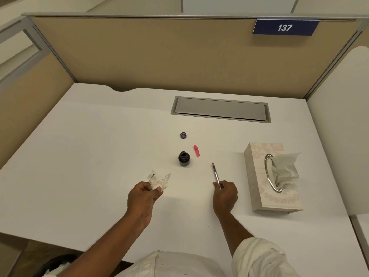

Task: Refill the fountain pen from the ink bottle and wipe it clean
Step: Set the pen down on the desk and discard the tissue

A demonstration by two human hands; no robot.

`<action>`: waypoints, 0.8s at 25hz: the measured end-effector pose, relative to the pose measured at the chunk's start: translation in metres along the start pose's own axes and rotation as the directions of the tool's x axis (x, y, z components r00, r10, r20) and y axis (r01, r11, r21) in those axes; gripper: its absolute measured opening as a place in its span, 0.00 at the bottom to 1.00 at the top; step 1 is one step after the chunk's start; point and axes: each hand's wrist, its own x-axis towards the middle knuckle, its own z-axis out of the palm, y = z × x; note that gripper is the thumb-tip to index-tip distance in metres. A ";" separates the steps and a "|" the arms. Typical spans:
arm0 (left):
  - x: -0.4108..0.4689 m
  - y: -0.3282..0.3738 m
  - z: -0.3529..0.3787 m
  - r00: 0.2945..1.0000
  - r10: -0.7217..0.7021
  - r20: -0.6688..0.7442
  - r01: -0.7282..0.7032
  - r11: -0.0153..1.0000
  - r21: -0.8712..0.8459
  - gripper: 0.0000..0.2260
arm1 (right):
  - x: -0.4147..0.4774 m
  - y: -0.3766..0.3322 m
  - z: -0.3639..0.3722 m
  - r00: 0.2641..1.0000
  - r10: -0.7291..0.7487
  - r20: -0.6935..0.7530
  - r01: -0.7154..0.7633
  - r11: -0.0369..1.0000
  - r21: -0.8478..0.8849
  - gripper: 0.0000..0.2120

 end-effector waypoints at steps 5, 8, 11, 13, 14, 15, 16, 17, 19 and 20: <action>0.003 0.002 -0.001 1.000 -0.018 -0.008 0.018 1.000 0.008 0.16 | 0.001 0.003 0.004 1.000 0.016 -0.015 -0.016 1.000 0.002 0.08; 0.003 0.002 0.000 1.000 -0.027 -0.003 0.027 1.000 -0.011 0.16 | 0.001 0.004 0.005 1.000 0.017 -0.016 -0.016 1.000 0.018 0.08; 0.003 0.001 0.001 0.999 -0.033 -0.007 0.033 0.999 -0.019 0.16 | 0.001 0.005 0.006 1.000 0.021 -0.014 -0.021 0.999 0.035 0.09; 0.004 0.001 0.001 0.999 -0.037 -0.009 0.037 0.999 -0.021 0.16 | 0.000 0.005 0.005 1.000 0.025 -0.002 -0.025 0.999 0.030 0.10; 0.004 0.001 0.000 0.999 -0.038 -0.011 0.038 0.999 -0.019 0.16 | -0.001 0.006 0.005 1.000 0.024 0.004 -0.024 0.999 0.023 0.10; 0.004 0.000 0.000 0.999 -0.040 -0.013 0.039 0.999 -0.016 0.16 | -0.001 0.005 0.005 1.000 0.021 0.006 -0.021 1.000 0.020 0.11; 0.004 0.000 0.000 0.999 -0.041 -0.015 0.040 0.999 -0.013 0.16 | -0.001 0.005 0.004 1.000 0.016 0.006 -0.016 1.000 0.022 0.11; 0.004 -0.001 -0.001 0.999 -0.041 -0.019 0.041 0.999 -0.011 0.16 | -0.001 0.005 0.004 1.000 0.011 0.004 -0.011 1.000 0.026 0.11; 0.004 -0.001 -0.001 0.999 -0.041 -0.021 0.041 0.999 -0.006 0.16 | -0.002 0.004 0.003 1.000 0.009 0.002 -0.009 1.000 0.029 0.11; 0.003 -0.001 -0.001 0.999 -0.042 -0.020 0.042 0.999 -0.005 0.16 | -0.002 0.004 0.003 1.000 0.011 0.002 -0.011 1.000 0.029 0.11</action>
